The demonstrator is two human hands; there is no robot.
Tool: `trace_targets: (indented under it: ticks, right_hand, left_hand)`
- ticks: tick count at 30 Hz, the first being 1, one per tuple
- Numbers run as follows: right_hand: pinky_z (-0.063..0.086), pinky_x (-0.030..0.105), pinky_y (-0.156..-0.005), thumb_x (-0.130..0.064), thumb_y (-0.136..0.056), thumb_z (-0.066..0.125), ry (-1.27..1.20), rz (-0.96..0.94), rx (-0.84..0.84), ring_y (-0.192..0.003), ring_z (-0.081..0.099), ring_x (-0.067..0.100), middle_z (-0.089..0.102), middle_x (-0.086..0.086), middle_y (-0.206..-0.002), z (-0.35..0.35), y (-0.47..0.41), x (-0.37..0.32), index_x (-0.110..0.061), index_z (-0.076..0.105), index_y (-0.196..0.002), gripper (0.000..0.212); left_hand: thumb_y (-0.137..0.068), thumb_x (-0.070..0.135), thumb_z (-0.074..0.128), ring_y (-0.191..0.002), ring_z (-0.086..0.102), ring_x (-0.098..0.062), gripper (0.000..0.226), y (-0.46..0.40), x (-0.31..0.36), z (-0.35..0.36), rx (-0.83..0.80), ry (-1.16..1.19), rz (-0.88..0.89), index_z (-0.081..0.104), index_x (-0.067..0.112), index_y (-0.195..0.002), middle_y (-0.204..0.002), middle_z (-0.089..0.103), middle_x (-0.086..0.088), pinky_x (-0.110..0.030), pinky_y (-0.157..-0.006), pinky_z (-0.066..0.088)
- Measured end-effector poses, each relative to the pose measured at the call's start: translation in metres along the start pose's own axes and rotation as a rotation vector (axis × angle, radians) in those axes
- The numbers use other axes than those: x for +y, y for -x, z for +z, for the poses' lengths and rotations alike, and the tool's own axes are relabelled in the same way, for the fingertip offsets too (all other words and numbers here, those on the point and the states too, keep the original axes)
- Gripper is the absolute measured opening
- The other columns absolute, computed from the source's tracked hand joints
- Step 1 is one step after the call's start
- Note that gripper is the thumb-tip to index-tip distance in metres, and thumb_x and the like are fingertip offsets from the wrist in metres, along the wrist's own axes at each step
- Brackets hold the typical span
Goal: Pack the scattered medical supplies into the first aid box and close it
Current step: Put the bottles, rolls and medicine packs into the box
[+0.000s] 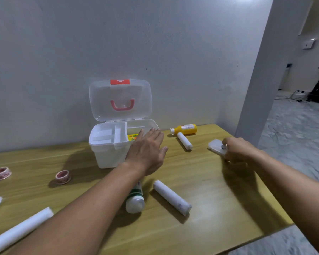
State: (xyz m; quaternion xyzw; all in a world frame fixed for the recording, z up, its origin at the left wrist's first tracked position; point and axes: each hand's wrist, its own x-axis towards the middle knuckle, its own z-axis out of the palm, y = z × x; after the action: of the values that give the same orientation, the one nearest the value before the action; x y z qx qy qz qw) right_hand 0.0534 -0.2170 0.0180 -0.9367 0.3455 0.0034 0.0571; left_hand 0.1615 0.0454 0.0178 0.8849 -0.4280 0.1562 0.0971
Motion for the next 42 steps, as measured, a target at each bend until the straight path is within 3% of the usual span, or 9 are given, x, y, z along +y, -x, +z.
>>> trace_targets:
  ticks: [6, 9, 11, 16, 22, 33, 36, 39, 42]
  right_hand:
    - [0.045, 0.033, -0.074, -0.015, -0.078, 0.068, -0.194, -0.204, 0.164, -0.105, 0.056, 0.035, 0.061, 0.016, -0.120, -0.024, 0.000, -0.035, -0.020, 0.060, -0.115, 0.038]
    - [0.047, 0.035, -0.086, -0.013, -0.078, 0.073, -0.246, -0.469, 0.220, -0.112, 0.057, 0.033, 0.064, 0.012, -0.122, -0.058, 0.013, -0.087, -0.020, 0.065, -0.114, 0.038]
    - [0.049, 0.036, -0.089, -0.011, -0.076, 0.073, -0.197, -0.609, 0.216, -0.111, 0.061, 0.029, 0.067, 0.008, -0.120, -0.073, 0.013, -0.123, -0.021, 0.067, -0.114, 0.039]
    - [0.054, 0.036, -0.082, -0.009, -0.074, 0.069, 0.058, -0.732, 0.175, -0.095, 0.063, 0.029, 0.068, 0.008, -0.112, -0.072, -0.001, -0.201, -0.023, 0.067, -0.114, 0.042]
    - [0.052, 0.033, -0.085, -0.011, -0.076, 0.076, 0.155, -0.809, 0.065, -0.099, 0.062, 0.026, 0.067, 0.009, -0.116, -0.045, -0.014, -0.244, -0.016, 0.065, -0.119, 0.044]
    - [0.055, 0.034, -0.089, -0.023, -0.069, 0.084, -0.117, -0.783, 0.075, -0.099, 0.066, 0.025, 0.070, 0.009, -0.114, -0.020, -0.025, -0.249, -0.007, 0.071, -0.109, 0.044]
    - [0.055, 0.032, -0.086, -0.024, -0.072, 0.082, -0.275, -0.773, 0.208, -0.096, 0.068, 0.022, 0.072, 0.010, -0.109, -0.029, -0.022, -0.230, -0.006, 0.070, -0.107, 0.041]
    - [0.057, 0.037, -0.081, -0.017, -0.075, 0.078, -0.452, -0.673, 0.428, -0.085, 0.071, 0.026, 0.076, 0.012, -0.093, -0.040, -0.031, -0.199, -0.006, 0.074, -0.093, 0.021]
    - [0.055, 0.033, -0.078, -0.009, -0.076, 0.072, -0.418, -0.529, 0.462, -0.085, 0.070, 0.031, 0.076, 0.014, -0.088, -0.042, -0.053, -0.161, -0.007, 0.076, -0.086, 0.011]
  left_hand:
    - [-0.099, 0.036, 0.033, -0.146, 0.024, -0.019, 0.049, -0.003, -0.034, -0.015, 0.112, 0.132, -0.125, 0.041, 0.012, -0.141, -0.154, 0.037, -0.004, -0.045, -0.120, 0.014]
    - [-0.098, 0.031, 0.031, -0.132, 0.042, -0.028, 0.037, -0.003, -0.067, -0.028, 0.116, 0.130, -0.268, 0.055, 0.008, -0.112, -0.130, 0.056, -0.012, -0.048, -0.110, 0.029]
    - [-0.098, 0.029, 0.030, -0.127, 0.044, -0.029, 0.033, -0.003, -0.085, -0.034, 0.082, 0.092, -0.338, 0.055, 0.007, -0.102, -0.123, 0.057, -0.014, -0.047, -0.107, 0.031]
    - [-0.099, 0.031, 0.025, -0.141, 0.028, -0.023, 0.043, 0.001, -0.112, -0.027, -0.064, 0.032, -0.400, 0.050, 0.007, -0.124, -0.143, 0.045, -0.009, -0.050, -0.115, 0.019]
    - [-0.099, 0.034, 0.022, -0.148, 0.017, -0.019, 0.051, 0.002, -0.117, -0.019, -0.123, 0.007, -0.391, 0.036, 0.008, -0.140, -0.157, 0.028, -0.006, -0.045, -0.120, 0.011]
    - [-0.099, 0.031, 0.020, -0.139, 0.034, -0.018, 0.048, 0.004, -0.112, -0.021, -0.134, -0.009, -0.378, 0.041, 0.011, -0.138, -0.150, 0.040, -0.003, -0.045, -0.120, 0.008]
    - [-0.099, 0.031, 0.021, -0.139, 0.032, -0.020, 0.047, 0.003, -0.111, -0.023, -0.152, 0.004, -0.387, 0.042, 0.010, -0.135, -0.149, 0.041, -0.004, -0.046, -0.119, 0.012]
    - [-0.098, 0.028, 0.022, -0.142, 0.027, -0.024, 0.045, -0.004, -0.110, -0.032, -0.186, 0.027, -0.410, 0.042, 0.007, -0.131, -0.149, 0.038, -0.008, -0.049, -0.117, 0.019]
    - [-0.099, 0.029, 0.024, -0.133, 0.035, -0.030, 0.042, -0.016, -0.095, -0.044, -0.156, 0.060, -0.395, 0.047, 0.004, -0.123, -0.139, 0.045, -0.013, -0.047, -0.110, 0.028]
